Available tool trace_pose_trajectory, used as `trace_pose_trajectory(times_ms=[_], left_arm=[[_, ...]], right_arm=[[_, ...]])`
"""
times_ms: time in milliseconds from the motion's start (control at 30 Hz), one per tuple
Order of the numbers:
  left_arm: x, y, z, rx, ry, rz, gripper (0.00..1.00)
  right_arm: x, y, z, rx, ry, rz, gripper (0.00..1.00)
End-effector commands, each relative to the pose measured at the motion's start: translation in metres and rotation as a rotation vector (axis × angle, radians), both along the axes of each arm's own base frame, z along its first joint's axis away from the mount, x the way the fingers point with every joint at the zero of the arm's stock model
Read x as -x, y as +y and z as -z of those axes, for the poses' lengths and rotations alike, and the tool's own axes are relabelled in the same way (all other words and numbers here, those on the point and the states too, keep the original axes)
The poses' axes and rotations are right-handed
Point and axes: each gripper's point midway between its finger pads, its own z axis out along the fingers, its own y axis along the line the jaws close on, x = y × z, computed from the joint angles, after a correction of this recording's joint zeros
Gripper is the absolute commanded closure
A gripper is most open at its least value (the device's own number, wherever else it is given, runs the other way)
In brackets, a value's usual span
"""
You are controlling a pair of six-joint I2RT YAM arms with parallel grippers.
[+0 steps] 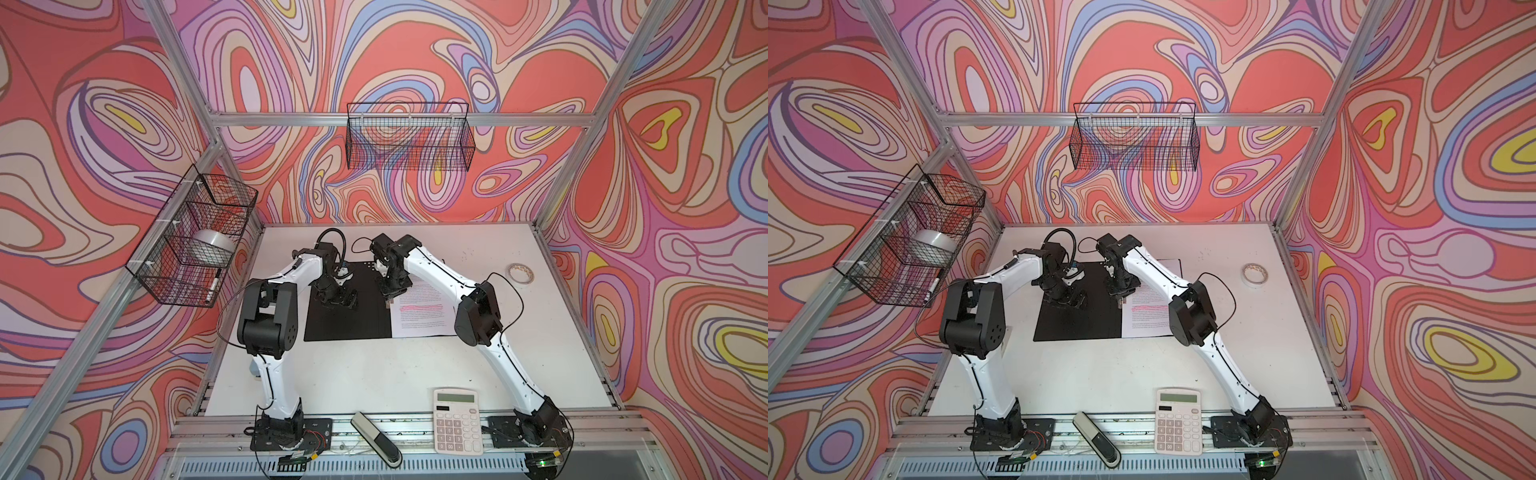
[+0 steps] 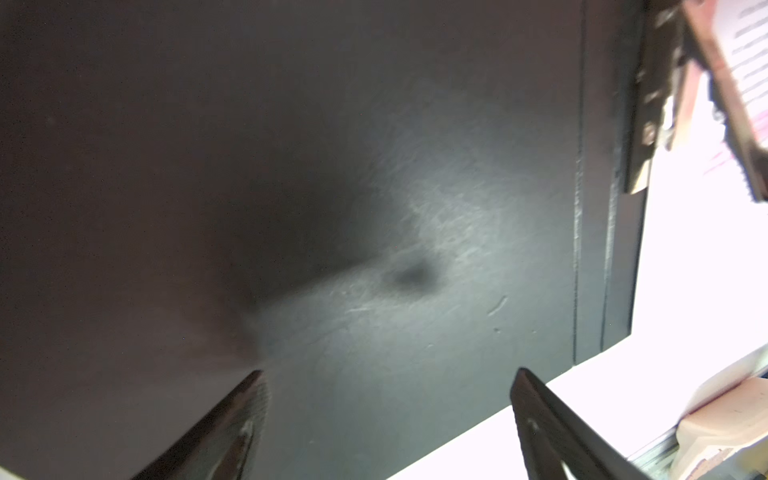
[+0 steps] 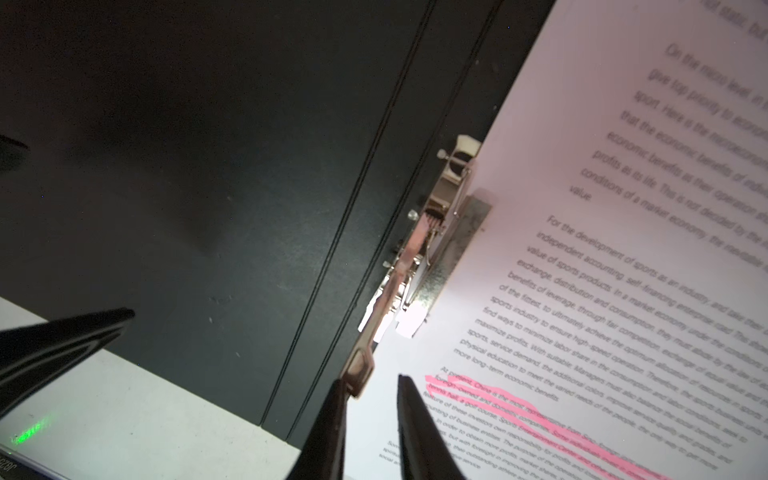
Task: Put the files into the folder
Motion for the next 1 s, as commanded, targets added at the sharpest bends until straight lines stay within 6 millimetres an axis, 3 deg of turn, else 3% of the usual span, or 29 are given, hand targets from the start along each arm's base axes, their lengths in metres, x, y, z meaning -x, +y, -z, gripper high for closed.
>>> trace_pose_trajectory(times_ms=[0,200,333,500,600,733,967], left_arm=[[0.004,0.008,0.013,-0.024,0.031,0.015,0.09],[0.003,0.010,0.017,-0.029,0.039,0.014,0.09],[0.002,0.010,0.018,-0.023,0.042,0.008,0.09],[-0.001,0.007,0.013,-0.004,0.035,0.008,0.09],[-0.004,0.002,0.006,0.031,0.020,0.014,0.09],[-0.012,-0.019,-0.013,0.155,-0.013,0.017,0.09],[-0.051,-0.064,-0.049,0.370,-0.074,-0.002,0.10]], right_arm=[[-0.001,-0.022,0.032,0.117,0.024,0.008,0.77],[0.002,-0.023,0.037,0.125,0.038,0.006,0.77],[-0.003,-0.019,0.027,0.098,0.013,0.009,0.77],[-0.014,0.002,-0.012,-0.028,-0.053,0.008,0.76],[-0.021,0.005,-0.039,-0.074,-0.096,0.017,0.76],[-0.036,-0.005,-0.074,-0.134,-0.162,0.081,0.74],[-0.070,-0.037,-0.121,-0.309,-0.226,0.266,0.72]])
